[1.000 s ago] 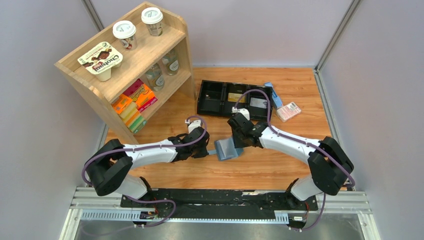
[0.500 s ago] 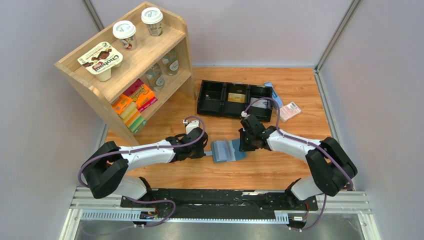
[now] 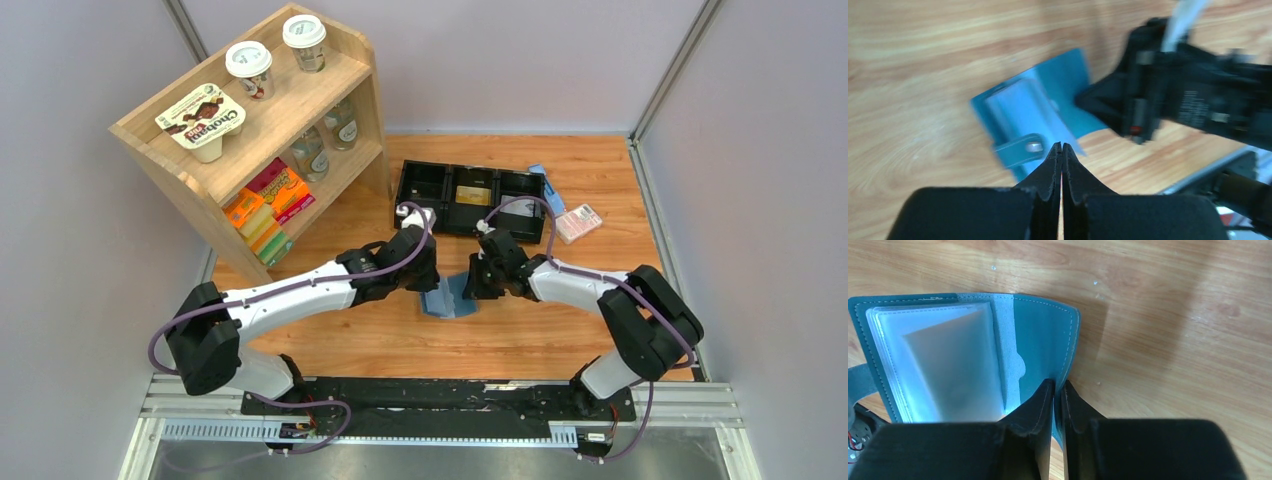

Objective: Take the credit cards out of the card holder
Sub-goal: Open the card holder at the center of the board.

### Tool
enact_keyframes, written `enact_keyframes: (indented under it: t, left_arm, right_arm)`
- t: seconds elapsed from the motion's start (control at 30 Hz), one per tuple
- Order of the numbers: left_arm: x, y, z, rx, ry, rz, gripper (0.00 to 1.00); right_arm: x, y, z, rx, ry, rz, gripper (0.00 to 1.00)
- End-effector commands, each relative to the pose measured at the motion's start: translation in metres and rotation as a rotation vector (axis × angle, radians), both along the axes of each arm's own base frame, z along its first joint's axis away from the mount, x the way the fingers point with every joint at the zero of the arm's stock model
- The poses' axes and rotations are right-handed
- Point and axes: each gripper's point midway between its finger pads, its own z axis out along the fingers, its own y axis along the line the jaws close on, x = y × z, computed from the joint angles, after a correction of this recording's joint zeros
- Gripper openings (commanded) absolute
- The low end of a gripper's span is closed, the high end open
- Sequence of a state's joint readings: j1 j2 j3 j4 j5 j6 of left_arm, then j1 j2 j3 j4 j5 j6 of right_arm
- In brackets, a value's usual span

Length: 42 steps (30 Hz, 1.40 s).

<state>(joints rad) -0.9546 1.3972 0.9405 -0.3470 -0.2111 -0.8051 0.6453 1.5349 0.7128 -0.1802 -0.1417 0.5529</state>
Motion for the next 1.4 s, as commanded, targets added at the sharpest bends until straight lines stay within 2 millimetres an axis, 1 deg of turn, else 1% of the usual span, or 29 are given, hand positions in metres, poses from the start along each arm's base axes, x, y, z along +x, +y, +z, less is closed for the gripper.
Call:
enact_keyframes:
  t: [0.0,0.1,0.17,0.2,0.23,0.27,0.3,0.37,0.43,0.47,0.5,0.53,0.57,0.6,0.63,0.67,0.7,0.83,0.93,1.13,1.17,1.3,1.37]
  left_arm:
    - [-0.005,-0.036,0.036,-0.088,-0.042,-0.128,0.00]
    - [-0.009,-0.040,0.040,-0.128,-0.035,-0.141,0.00]
    - [-0.009,-0.034,0.039,-0.119,-0.042,-0.123,0.00]
    - [-0.008,-0.028,0.036,-0.104,-0.046,-0.104,0.00]
    - [-0.008,-0.024,0.039,-0.100,-0.053,-0.095,0.00]
    - [-0.008,-0.018,0.033,-0.078,-0.055,-0.079,0.00]
    - [-0.008,-0.013,0.034,-0.072,-0.057,-0.068,0.00]
    - [-0.008,0.003,0.025,-0.022,-0.046,-0.022,0.00]
    - [-0.005,0.018,0.016,0.008,-0.022,0.048,0.00]
    - [-0.006,0.023,0.011,0.013,-0.007,0.056,0.01]
    - [-0.004,0.030,0.005,0.014,0.009,0.082,0.06]
    - [-0.004,0.031,0.003,0.006,0.021,0.087,0.10]
    - [-0.001,0.035,-0.001,0.002,0.031,0.104,0.20]
    - [-0.001,0.036,-0.005,0.001,0.045,0.107,0.23]
    - [0.002,0.040,-0.007,0.006,0.052,0.122,0.32]
    - [0.002,0.041,-0.010,0.015,0.060,0.125,0.35]
    - [0.003,0.045,-0.014,0.035,0.065,0.136,0.44]
    - [0.002,0.062,-0.029,0.135,0.092,0.181,0.60]
    - [-0.001,0.068,-0.040,0.188,0.116,0.182,0.60]
    - [-0.007,0.066,-0.058,0.223,0.171,0.163,0.59]
    - [-0.008,0.065,-0.062,0.229,0.183,0.157,0.58]
    - [-0.006,0.059,-0.069,0.225,0.192,0.144,0.54]
    - [-0.005,0.059,-0.072,0.237,0.194,0.141,0.50]
  right_arm:
    - [-0.019,-0.011,-0.027,-0.051,0.086,-0.002,0.15]
    - [-0.016,-0.015,-0.026,-0.052,0.082,-0.021,0.25]
    - [-0.015,-0.018,-0.024,-0.053,0.077,-0.033,0.32]
    - [-0.014,-0.020,-0.022,-0.053,0.071,-0.037,0.33]
    - [-0.013,-0.021,-0.020,-0.055,0.063,-0.039,0.33]
    - [-0.012,-0.022,-0.018,-0.058,0.055,-0.039,0.33]
    - [-0.011,-0.022,-0.015,-0.059,0.045,-0.041,0.31]
    - [-0.009,-0.022,-0.012,-0.060,0.036,-0.034,0.29]
    - [-0.009,-0.022,-0.013,-0.065,0.037,-0.029,0.26]
    - [-0.010,-0.022,-0.015,-0.070,0.043,-0.025,0.23]
    - [-0.010,-0.022,-0.016,-0.071,0.044,-0.024,0.22]
    - [-0.010,-0.022,-0.017,-0.072,0.047,-0.023,0.20]
    - [-0.010,-0.022,-0.018,-0.071,0.049,-0.022,0.17]
    - [-0.011,-0.022,-0.020,-0.070,0.052,-0.022,0.16]
    - [-0.011,-0.021,-0.020,-0.068,0.052,-0.022,0.15]
    - [-0.012,-0.022,-0.021,-0.068,0.056,-0.022,0.14]
    - [-0.012,-0.022,-0.022,-0.068,0.056,-0.023,0.14]
    - [-0.012,-0.020,-0.021,-0.059,0.054,-0.023,0.14]
    - [-0.012,-0.021,-0.022,-0.059,0.054,-0.024,0.13]
    - [-0.013,-0.021,-0.022,-0.055,0.053,-0.025,0.13]
    - [-0.013,-0.020,-0.023,-0.054,0.056,-0.025,0.13]
    - [-0.013,-0.020,-0.024,-0.051,0.057,-0.027,0.13]
    - [-0.013,-0.020,-0.024,-0.052,0.058,-0.027,0.13]
